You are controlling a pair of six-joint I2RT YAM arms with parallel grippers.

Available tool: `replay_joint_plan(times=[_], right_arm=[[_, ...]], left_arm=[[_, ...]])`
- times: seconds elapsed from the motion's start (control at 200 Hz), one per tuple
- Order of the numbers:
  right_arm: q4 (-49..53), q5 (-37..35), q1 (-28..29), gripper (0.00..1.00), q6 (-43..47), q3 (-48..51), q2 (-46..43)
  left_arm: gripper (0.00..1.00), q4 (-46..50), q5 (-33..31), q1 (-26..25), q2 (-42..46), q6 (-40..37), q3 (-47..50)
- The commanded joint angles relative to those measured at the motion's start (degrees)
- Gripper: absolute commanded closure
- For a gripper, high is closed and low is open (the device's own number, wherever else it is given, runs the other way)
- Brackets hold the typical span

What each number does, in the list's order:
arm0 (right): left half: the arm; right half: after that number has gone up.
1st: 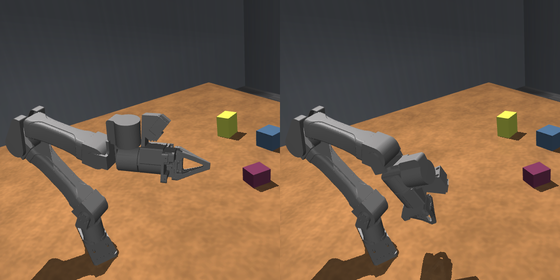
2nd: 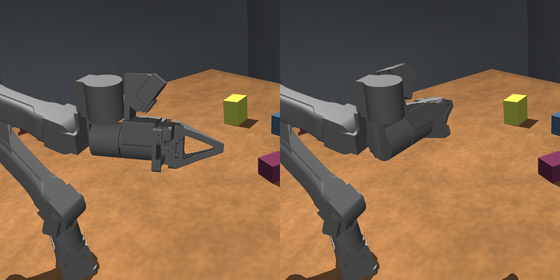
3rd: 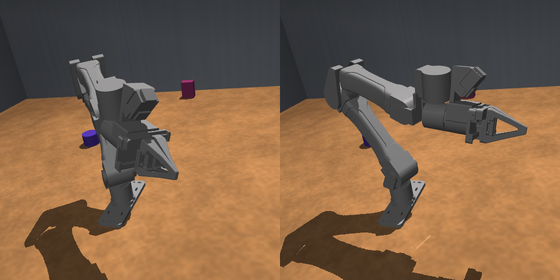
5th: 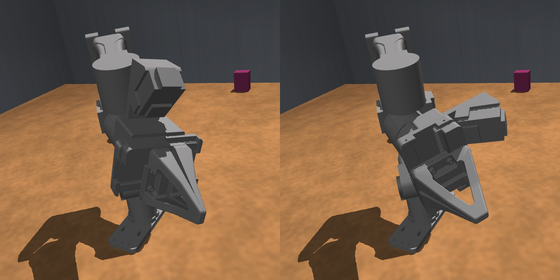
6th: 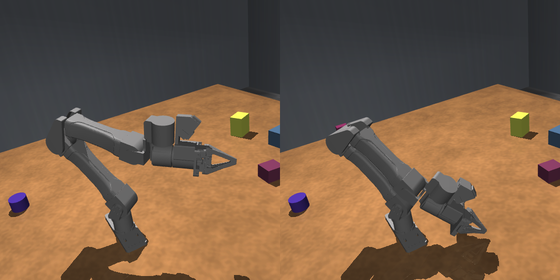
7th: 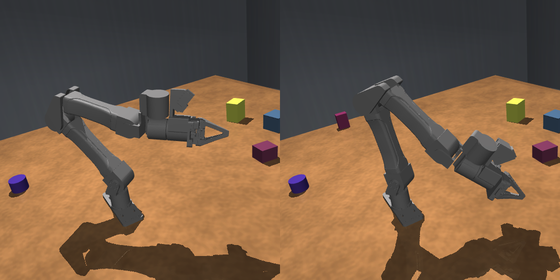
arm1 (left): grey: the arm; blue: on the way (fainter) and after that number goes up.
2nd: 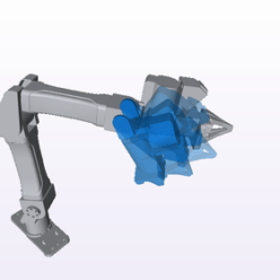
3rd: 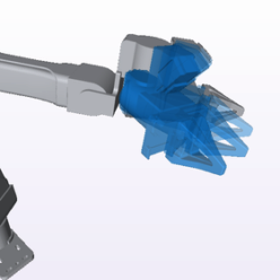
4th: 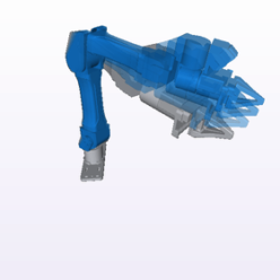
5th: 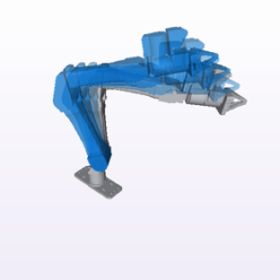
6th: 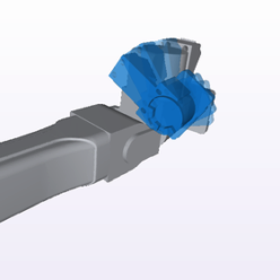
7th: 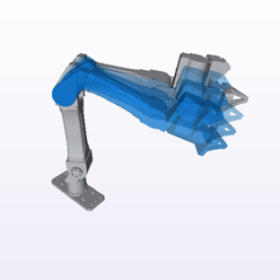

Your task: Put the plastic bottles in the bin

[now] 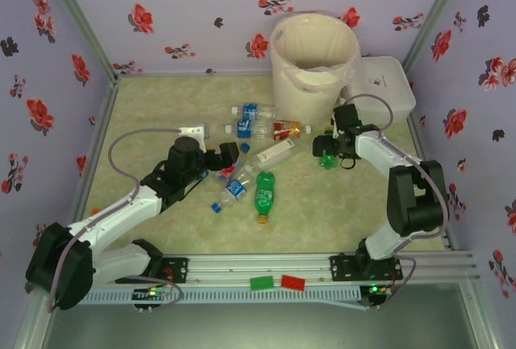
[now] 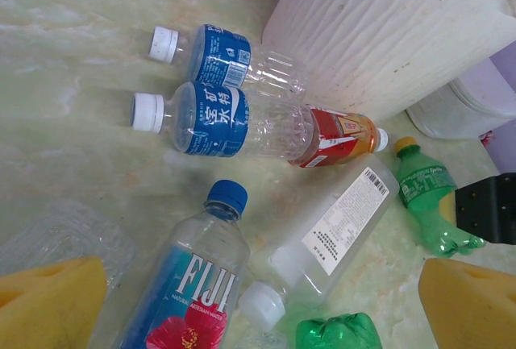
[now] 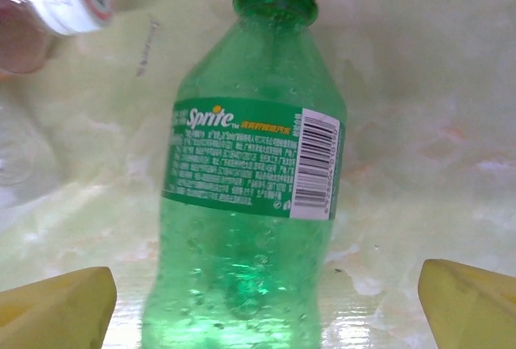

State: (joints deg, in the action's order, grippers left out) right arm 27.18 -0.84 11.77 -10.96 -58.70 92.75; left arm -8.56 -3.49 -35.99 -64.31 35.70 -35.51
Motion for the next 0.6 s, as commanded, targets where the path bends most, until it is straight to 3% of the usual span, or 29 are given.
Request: replay_joint_plan(times=[0.0,0.355,0.595], right_arm=[[2.42,-2.97,0.29,0.04,-0.48,-3.02,3.29],[3.65,-3.03,0.69,0.13,-3.38,-6.61,9.30],[4.17,-3.80,0.62,0.27,-4.50,-6.46,10.09]], left_arm=[[0.00,-1.02,-0.84,0.48,0.94,0.87,-0.20],[0.00,0.73,-0.99,0.74,1.60,0.00,-0.62],[0.00,0.73,-1.03,1.18,1.38,0.06,-0.79]])
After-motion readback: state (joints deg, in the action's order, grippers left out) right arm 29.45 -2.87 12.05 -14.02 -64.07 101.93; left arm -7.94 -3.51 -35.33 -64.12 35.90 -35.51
